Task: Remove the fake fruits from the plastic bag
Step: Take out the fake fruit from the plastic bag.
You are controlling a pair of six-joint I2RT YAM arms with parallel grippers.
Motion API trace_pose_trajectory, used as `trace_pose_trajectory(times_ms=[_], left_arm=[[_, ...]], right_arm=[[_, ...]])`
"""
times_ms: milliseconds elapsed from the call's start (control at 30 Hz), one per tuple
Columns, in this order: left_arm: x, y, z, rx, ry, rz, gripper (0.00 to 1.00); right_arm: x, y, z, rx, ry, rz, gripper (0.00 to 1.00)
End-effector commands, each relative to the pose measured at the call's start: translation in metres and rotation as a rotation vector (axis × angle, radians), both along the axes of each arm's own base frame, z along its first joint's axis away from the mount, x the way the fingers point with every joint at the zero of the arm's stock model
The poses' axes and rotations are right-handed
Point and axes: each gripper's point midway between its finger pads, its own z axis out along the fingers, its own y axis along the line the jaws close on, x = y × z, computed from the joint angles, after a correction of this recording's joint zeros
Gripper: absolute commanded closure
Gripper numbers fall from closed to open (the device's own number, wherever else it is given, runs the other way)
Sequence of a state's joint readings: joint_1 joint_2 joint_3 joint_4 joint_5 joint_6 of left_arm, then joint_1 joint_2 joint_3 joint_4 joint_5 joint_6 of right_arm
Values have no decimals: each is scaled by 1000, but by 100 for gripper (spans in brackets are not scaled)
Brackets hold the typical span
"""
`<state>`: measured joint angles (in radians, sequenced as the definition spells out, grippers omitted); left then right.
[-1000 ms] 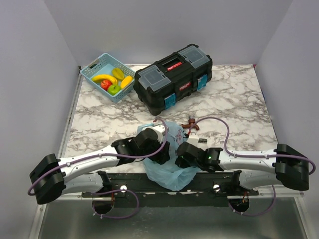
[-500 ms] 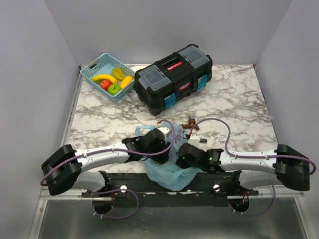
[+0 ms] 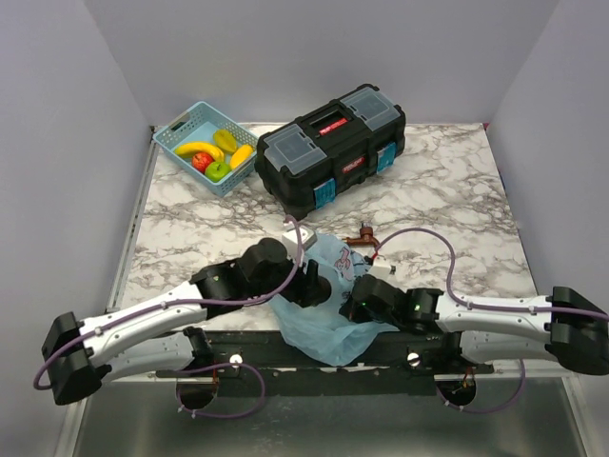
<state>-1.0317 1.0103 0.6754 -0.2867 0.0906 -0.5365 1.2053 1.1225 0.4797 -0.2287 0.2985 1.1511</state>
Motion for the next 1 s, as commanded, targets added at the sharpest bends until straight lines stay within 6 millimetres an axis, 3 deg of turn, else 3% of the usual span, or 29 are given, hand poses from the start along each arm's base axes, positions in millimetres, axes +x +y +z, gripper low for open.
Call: trace_pose_trajectory(times_ms=[0, 233, 333, 400, 500, 600, 700, 867, 967], left_arm=[[5, -6, 73, -199, -79, 38, 75], [43, -5, 166, -349, -303, 165, 84], [60, -3, 190, -373, -339, 190, 87], [60, -7, 197, -412, -299, 157, 87], [54, -15, 198, -511, -164, 79, 88], [40, -22, 185, -572, -49, -3, 90], [10, -33, 184, -652, 27, -198, 95], [-35, -39, 151, -614, 226, -454, 97], [-64, -36, 143, -602, 255, -560, 97]], right_arm=[[1, -10, 5, 18, -19, -45, 99], [3, -16, 11, 20, -30, -66, 99], [2, -16, 11, 23, -23, -65, 99], [1, -18, 11, 22, -19, -69, 99], [2, -20, 13, 34, -20, -86, 99], [3, -21, 16, 59, -30, -96, 99], [4, -21, 20, 69, -41, -96, 99], [8, -23, 27, 40, -66, -98, 99], [12, -26, 29, 22, -76, -116, 99]])
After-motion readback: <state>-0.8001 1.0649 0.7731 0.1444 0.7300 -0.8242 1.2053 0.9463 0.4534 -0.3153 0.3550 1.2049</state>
